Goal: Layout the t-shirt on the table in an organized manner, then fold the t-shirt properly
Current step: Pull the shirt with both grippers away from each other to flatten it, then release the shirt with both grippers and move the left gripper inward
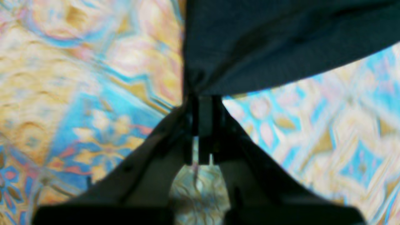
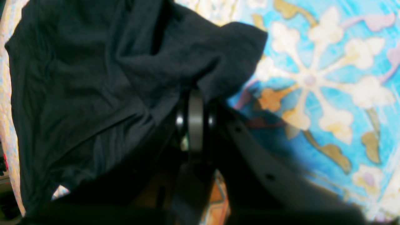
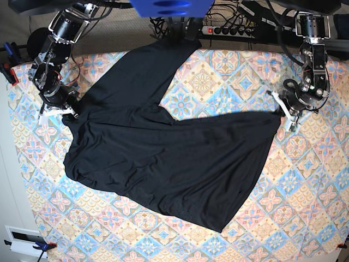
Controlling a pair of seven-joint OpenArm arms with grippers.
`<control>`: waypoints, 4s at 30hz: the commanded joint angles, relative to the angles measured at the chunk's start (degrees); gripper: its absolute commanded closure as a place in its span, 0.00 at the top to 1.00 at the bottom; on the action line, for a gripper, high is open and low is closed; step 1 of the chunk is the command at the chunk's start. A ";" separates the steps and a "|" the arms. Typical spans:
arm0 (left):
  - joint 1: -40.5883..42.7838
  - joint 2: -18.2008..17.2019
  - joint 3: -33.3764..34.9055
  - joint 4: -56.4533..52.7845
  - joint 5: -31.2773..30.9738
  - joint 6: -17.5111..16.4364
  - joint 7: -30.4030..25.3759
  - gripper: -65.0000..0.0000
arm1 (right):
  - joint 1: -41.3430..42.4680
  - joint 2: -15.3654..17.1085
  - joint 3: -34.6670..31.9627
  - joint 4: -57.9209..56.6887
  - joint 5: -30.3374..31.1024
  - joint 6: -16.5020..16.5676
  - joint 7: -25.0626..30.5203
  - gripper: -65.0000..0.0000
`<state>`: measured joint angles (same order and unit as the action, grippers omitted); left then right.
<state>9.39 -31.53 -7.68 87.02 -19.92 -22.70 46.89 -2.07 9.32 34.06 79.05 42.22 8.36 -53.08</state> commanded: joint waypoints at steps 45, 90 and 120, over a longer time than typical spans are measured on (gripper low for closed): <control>12.19 -6.93 3.95 1.02 -0.87 -4.42 -0.61 0.19 | 0.53 7.34 4.31 -5.33 0.55 0.12 0.73 0.13; 6.22 -6.32 8.96 22.03 -5.18 -7.85 0.45 0.40 | -7.74 7.51 18.46 5.57 0.73 0.21 0.73 0.32; -3.98 -4.12 20.39 21.33 -3.95 -7.85 7.04 0.40 | -23.21 18.68 0.71 1.61 -0.94 31.64 4.33 0.32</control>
<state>6.02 -35.00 13.10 107.59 -23.53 -30.68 54.94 -25.34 26.48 34.48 80.07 41.74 39.97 -47.92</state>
